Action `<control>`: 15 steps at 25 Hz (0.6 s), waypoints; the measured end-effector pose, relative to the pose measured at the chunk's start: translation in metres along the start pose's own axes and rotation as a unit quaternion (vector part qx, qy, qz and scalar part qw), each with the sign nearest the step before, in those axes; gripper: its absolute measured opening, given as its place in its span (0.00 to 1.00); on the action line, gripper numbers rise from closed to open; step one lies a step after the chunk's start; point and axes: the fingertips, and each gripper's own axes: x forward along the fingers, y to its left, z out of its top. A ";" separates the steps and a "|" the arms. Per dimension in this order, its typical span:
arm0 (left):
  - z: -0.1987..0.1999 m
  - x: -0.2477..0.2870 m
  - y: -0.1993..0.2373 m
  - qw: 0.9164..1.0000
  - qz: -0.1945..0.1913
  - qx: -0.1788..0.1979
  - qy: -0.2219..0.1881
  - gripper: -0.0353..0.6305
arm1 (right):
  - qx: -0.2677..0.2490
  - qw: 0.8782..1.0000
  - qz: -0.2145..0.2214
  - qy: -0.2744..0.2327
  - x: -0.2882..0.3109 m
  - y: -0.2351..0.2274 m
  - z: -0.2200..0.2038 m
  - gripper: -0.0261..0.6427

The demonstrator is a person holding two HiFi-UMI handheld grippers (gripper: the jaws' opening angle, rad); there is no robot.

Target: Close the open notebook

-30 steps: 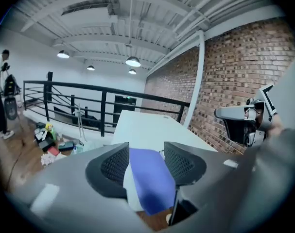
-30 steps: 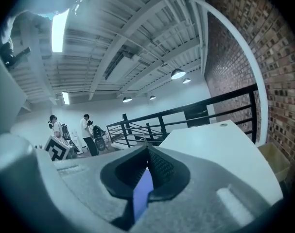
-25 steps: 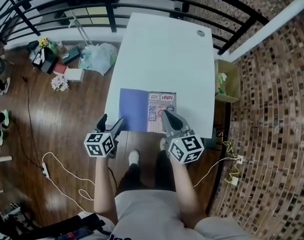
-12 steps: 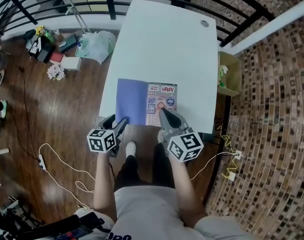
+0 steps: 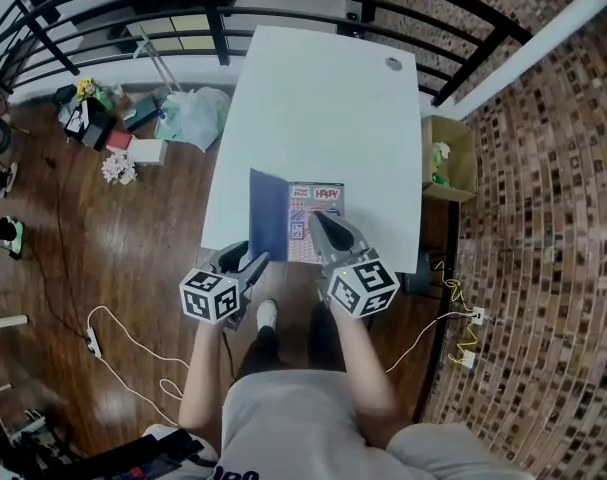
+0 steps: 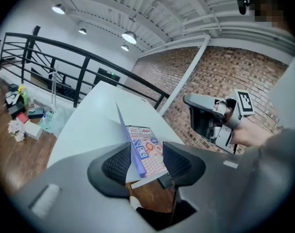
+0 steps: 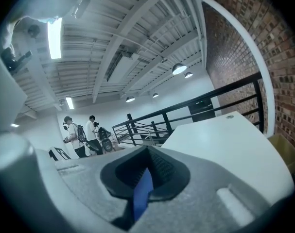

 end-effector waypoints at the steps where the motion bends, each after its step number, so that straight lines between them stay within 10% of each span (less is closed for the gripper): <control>1: 0.005 0.002 -0.011 1.000 -0.011 0.009 0.000 0.39 | -0.003 1.000 0.000 -0.006 -0.002 -0.001 0.007 0.02; 15: -0.012 0.096 -0.135 0.982 -0.147 0.090 0.071 0.41 | 0.008 0.994 -0.101 -0.037 -0.080 -0.092 0.029 0.02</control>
